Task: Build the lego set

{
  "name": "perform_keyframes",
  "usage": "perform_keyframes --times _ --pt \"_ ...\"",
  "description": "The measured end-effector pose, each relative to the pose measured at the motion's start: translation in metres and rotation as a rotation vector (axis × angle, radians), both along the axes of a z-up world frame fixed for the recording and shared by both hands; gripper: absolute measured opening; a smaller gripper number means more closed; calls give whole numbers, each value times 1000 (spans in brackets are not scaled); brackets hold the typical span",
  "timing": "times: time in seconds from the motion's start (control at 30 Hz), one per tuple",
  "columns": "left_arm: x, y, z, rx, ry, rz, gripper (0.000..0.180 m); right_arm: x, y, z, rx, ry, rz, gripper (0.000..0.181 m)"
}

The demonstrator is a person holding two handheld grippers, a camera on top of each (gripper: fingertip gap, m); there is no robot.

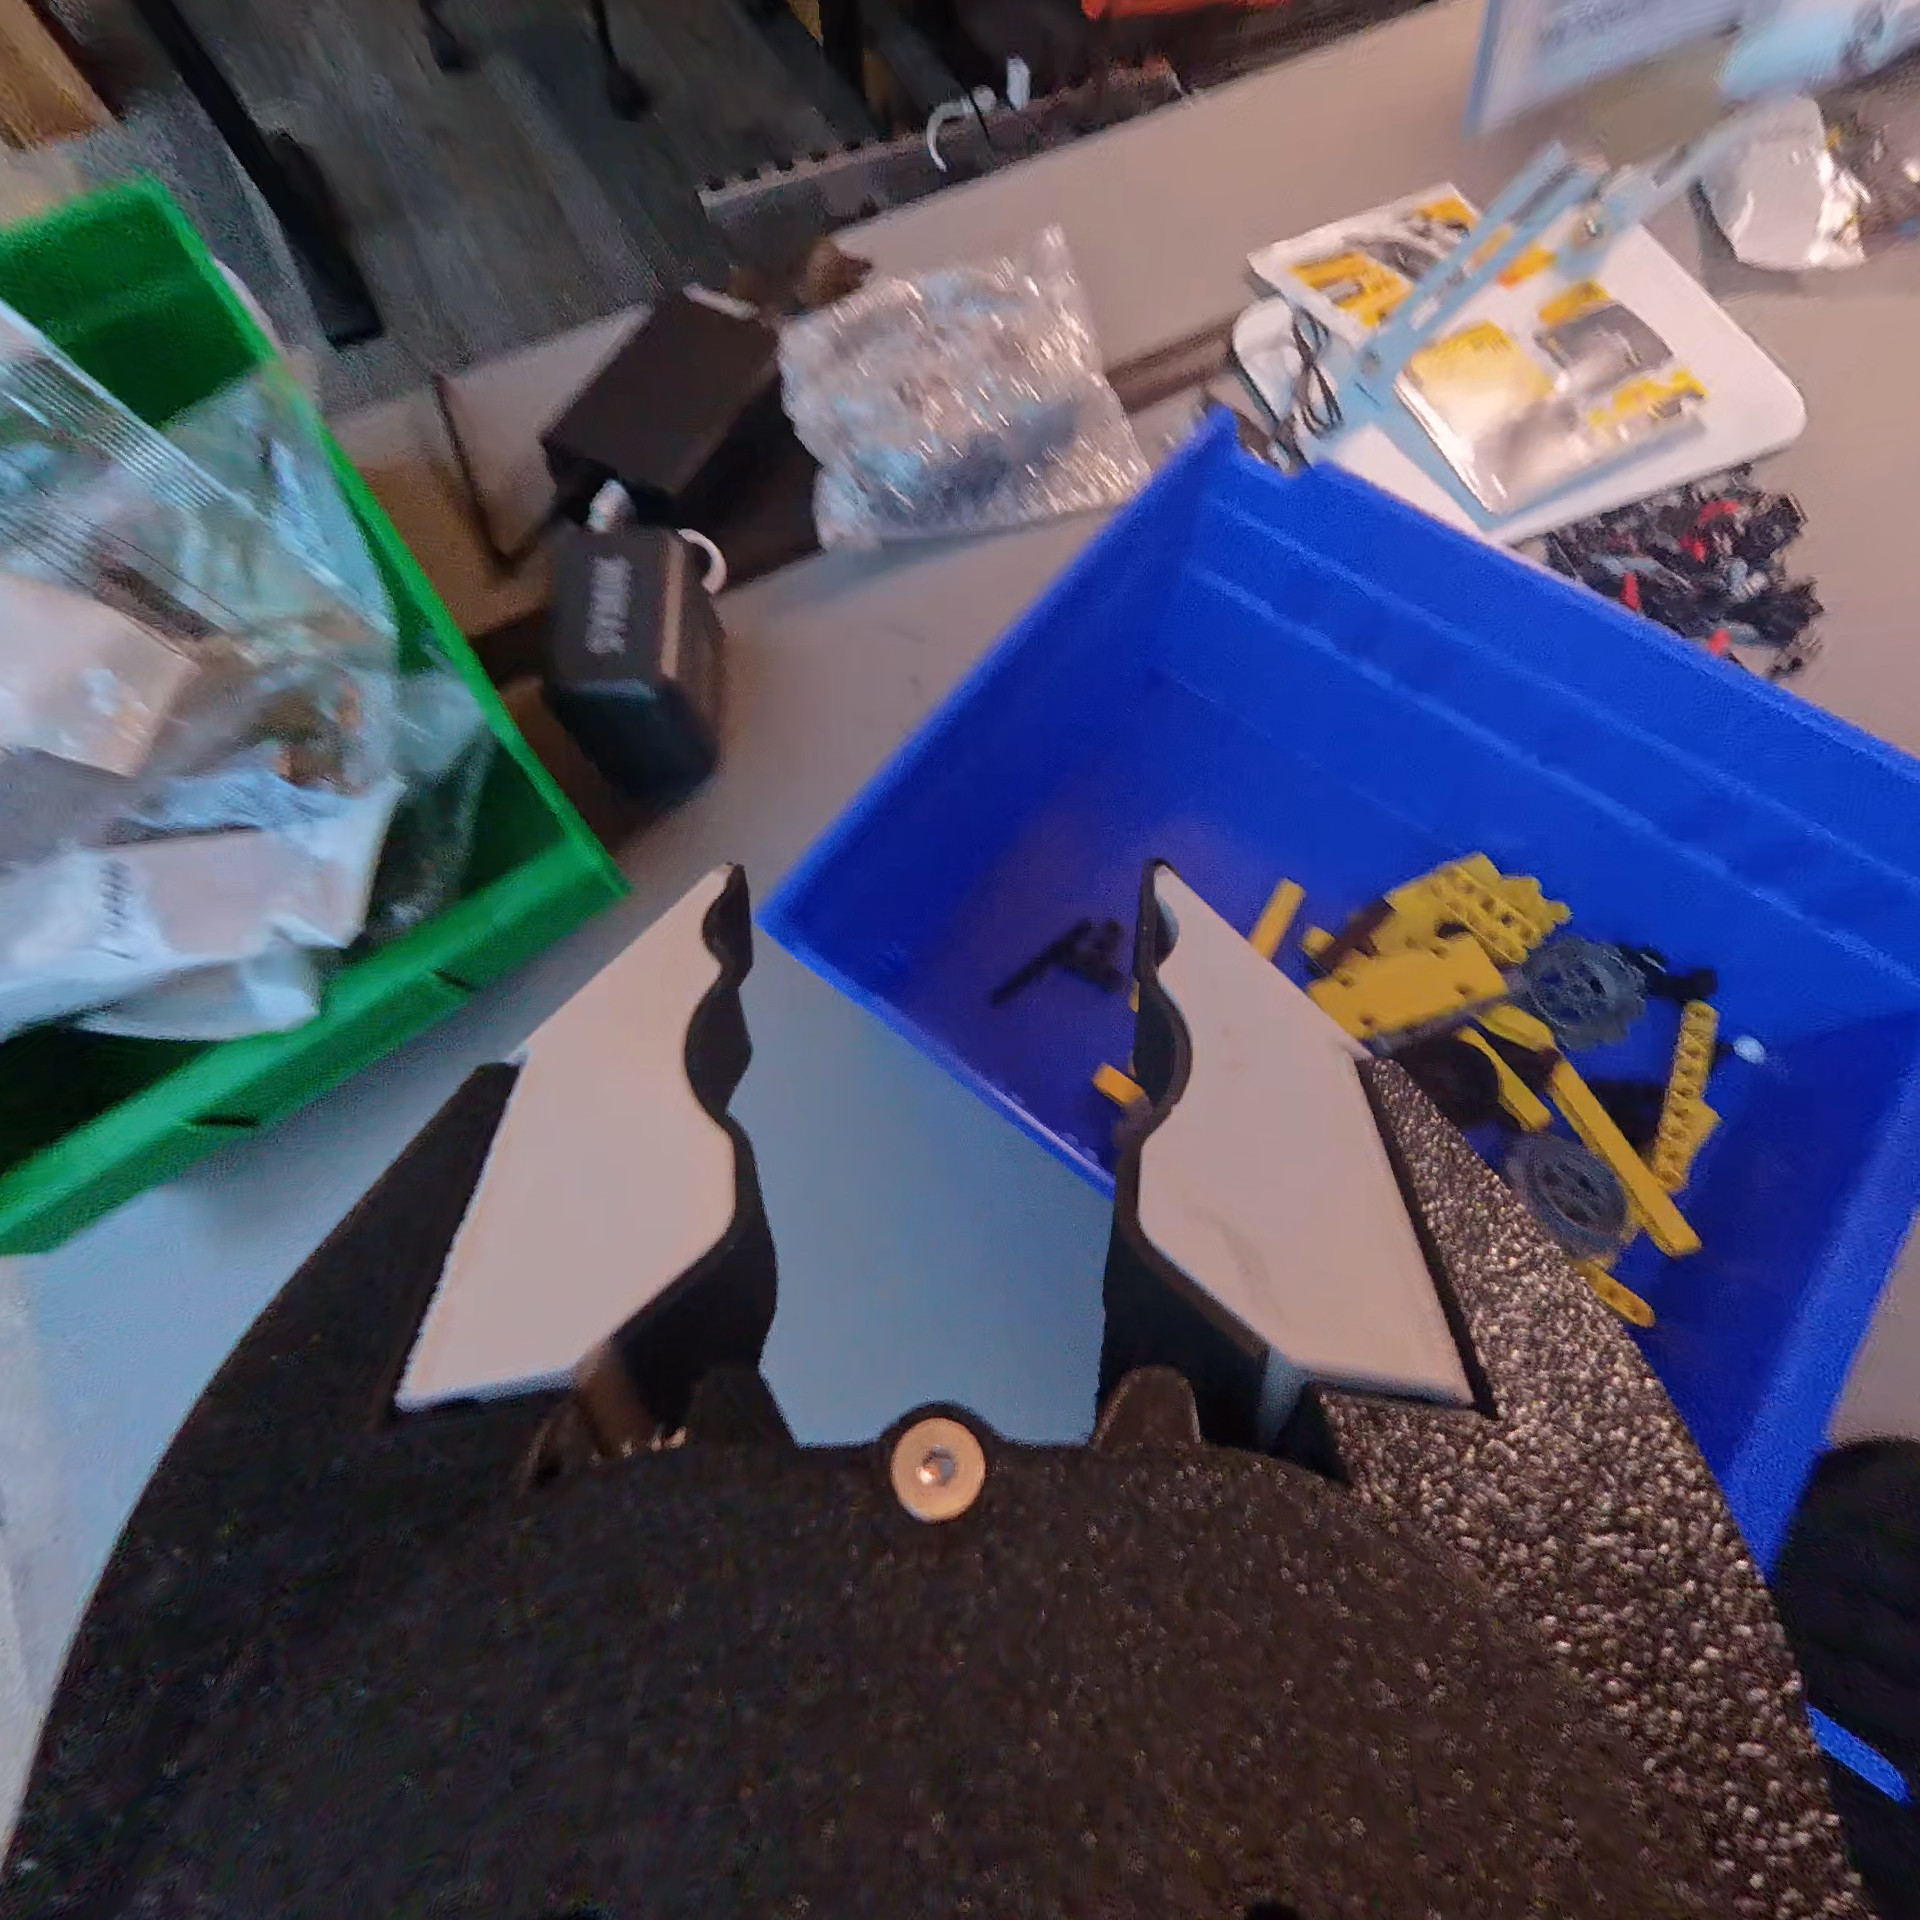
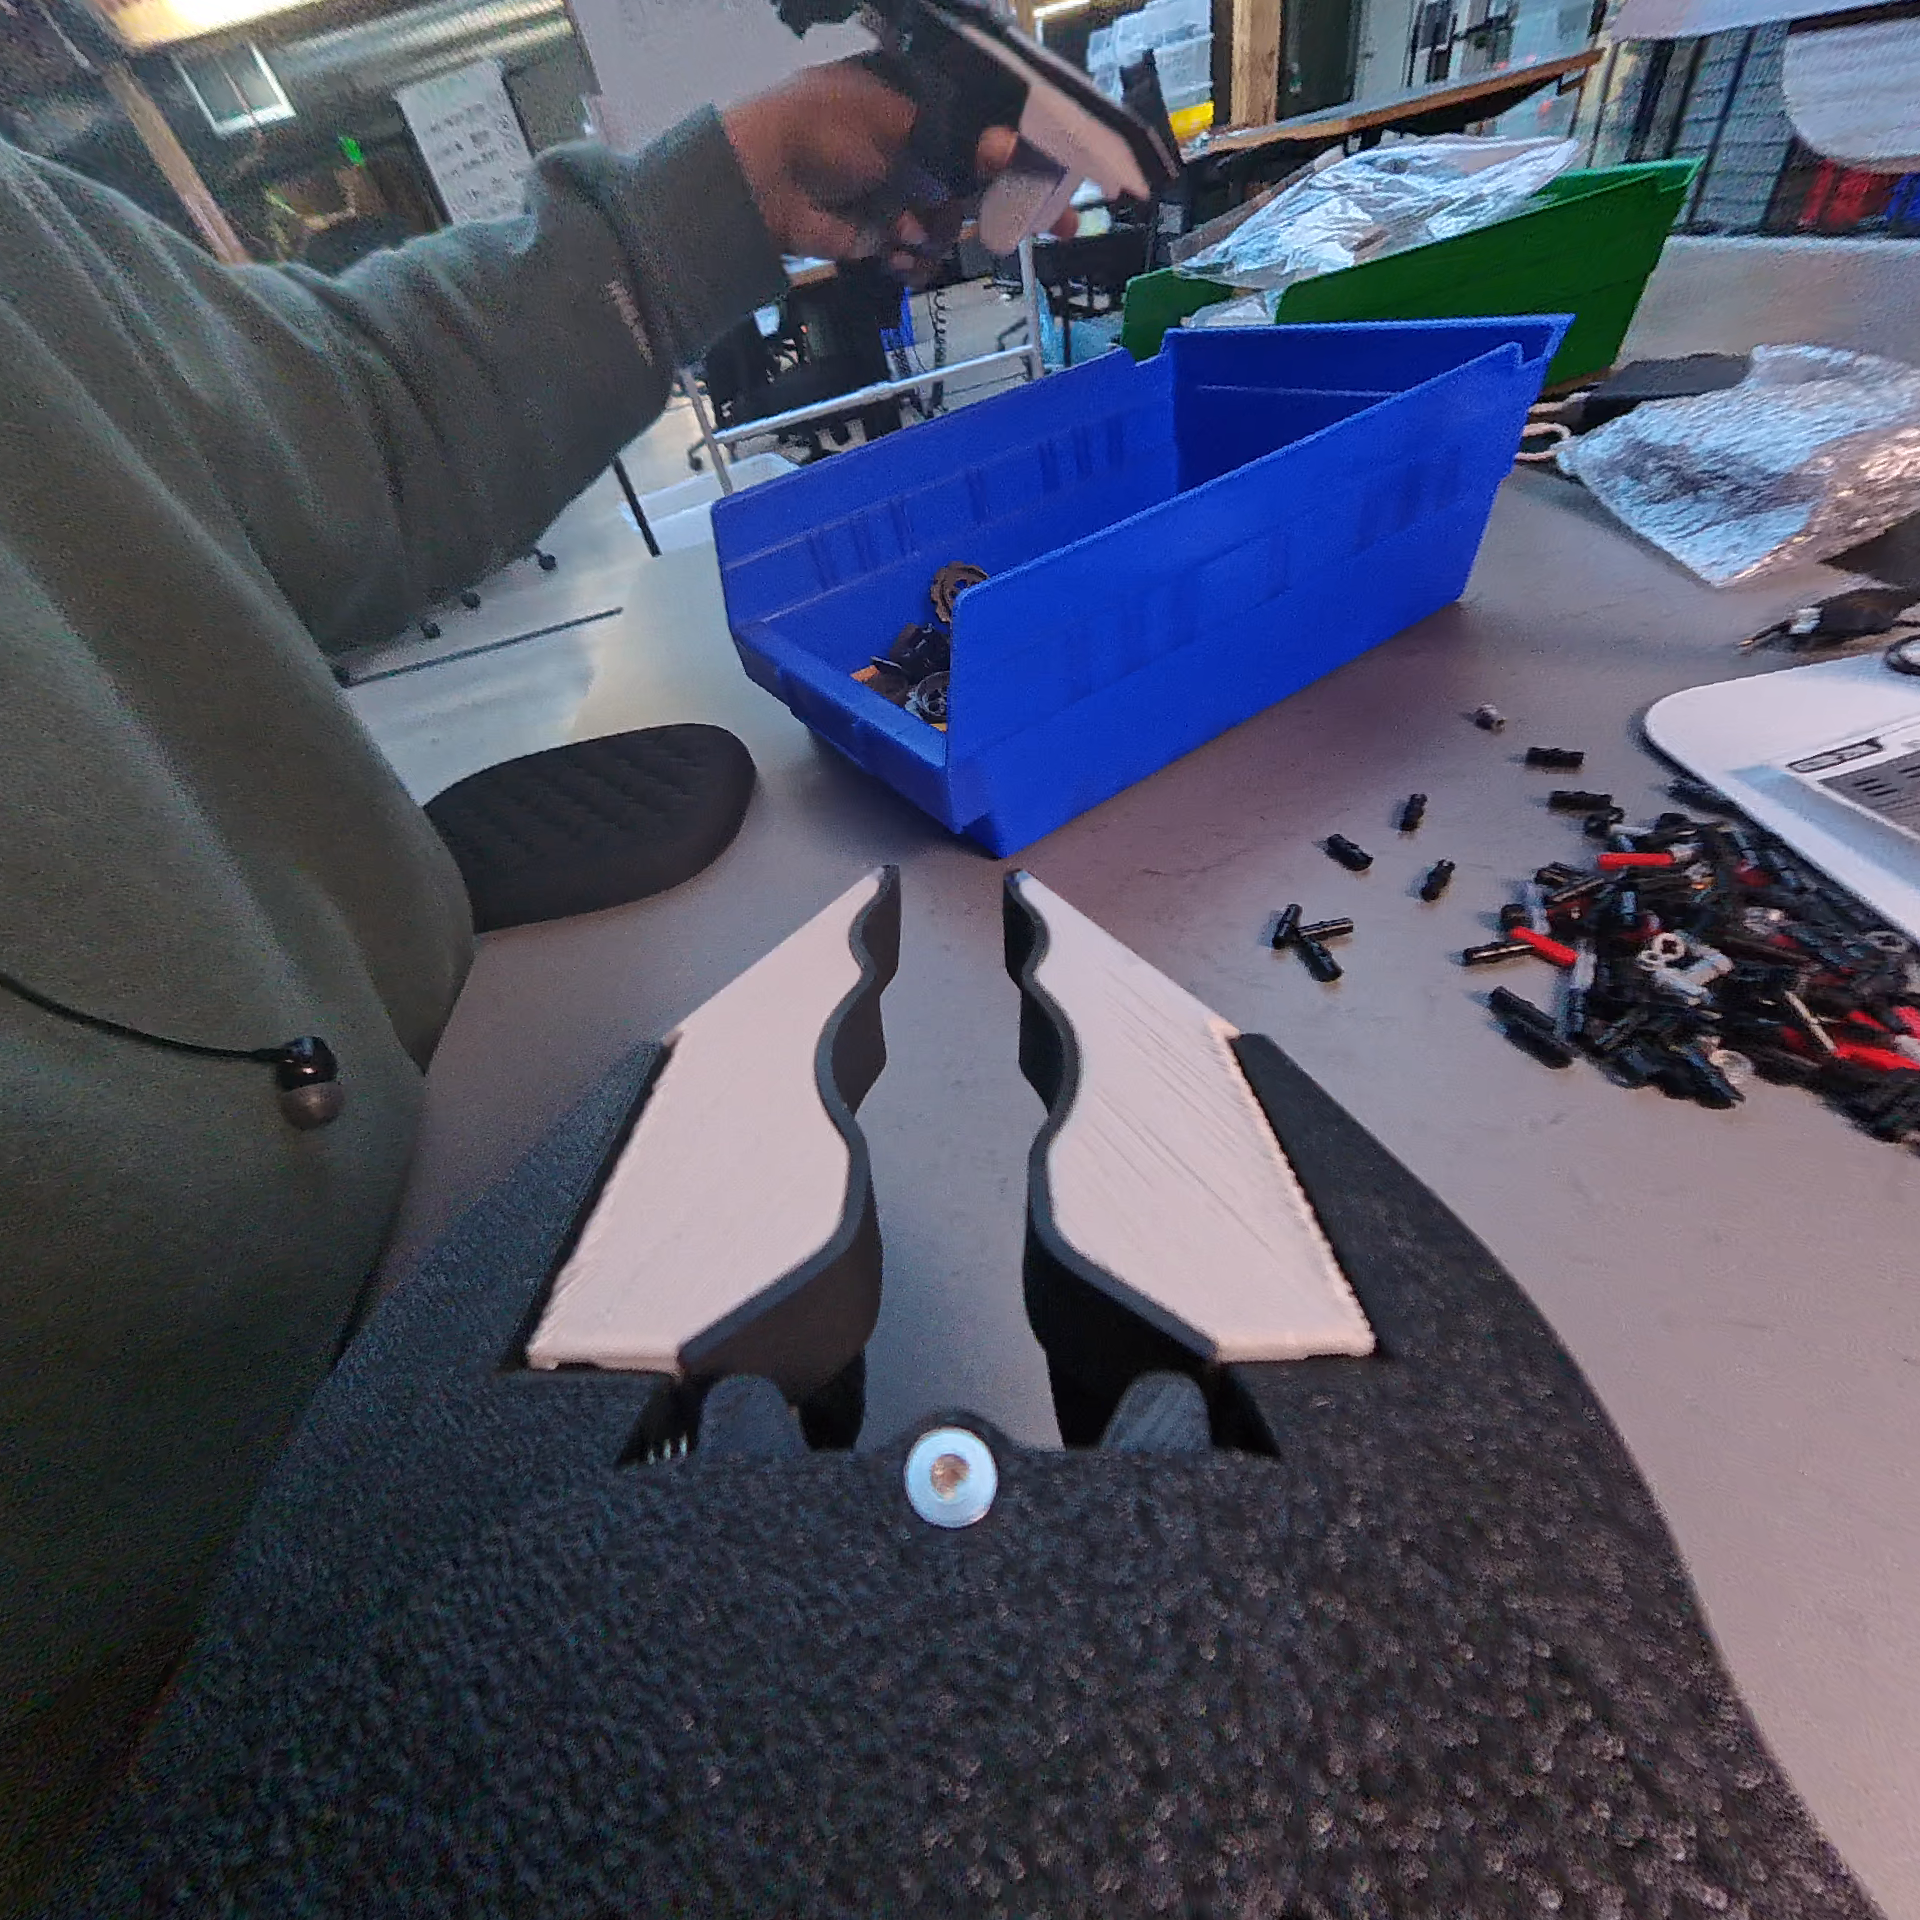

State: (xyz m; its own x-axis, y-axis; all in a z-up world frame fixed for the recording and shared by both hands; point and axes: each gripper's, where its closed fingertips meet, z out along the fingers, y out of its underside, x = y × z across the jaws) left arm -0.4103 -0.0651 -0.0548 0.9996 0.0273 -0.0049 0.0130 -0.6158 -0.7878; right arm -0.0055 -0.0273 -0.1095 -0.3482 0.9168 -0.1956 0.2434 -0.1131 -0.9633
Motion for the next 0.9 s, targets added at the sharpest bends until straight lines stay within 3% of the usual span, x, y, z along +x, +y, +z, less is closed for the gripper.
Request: perform_keyframes --times 0.2,0.27,0.33,0.63,0.77,0.9 --pt "42 -41 -60 -100 -238 136 60 2 -2 3 91 26 -43 18" --pt "42 -46 -69 -77 -273 167 37 3 -2 4 97 26 -53 17" --pt "43 -46 -68 -9 -334 187 26 5 -1 3 115 25 -66 17" --pt "20 -55 -57 359 -513 476 23 10 10 8 140 25 -139 13" --pt "33 -49 -53 482 -508 552 25 9 10 5 128 14 -136 12" --pt "49 -36 -52 498 -450 511 28 8 10 0 150 5 -136 11"
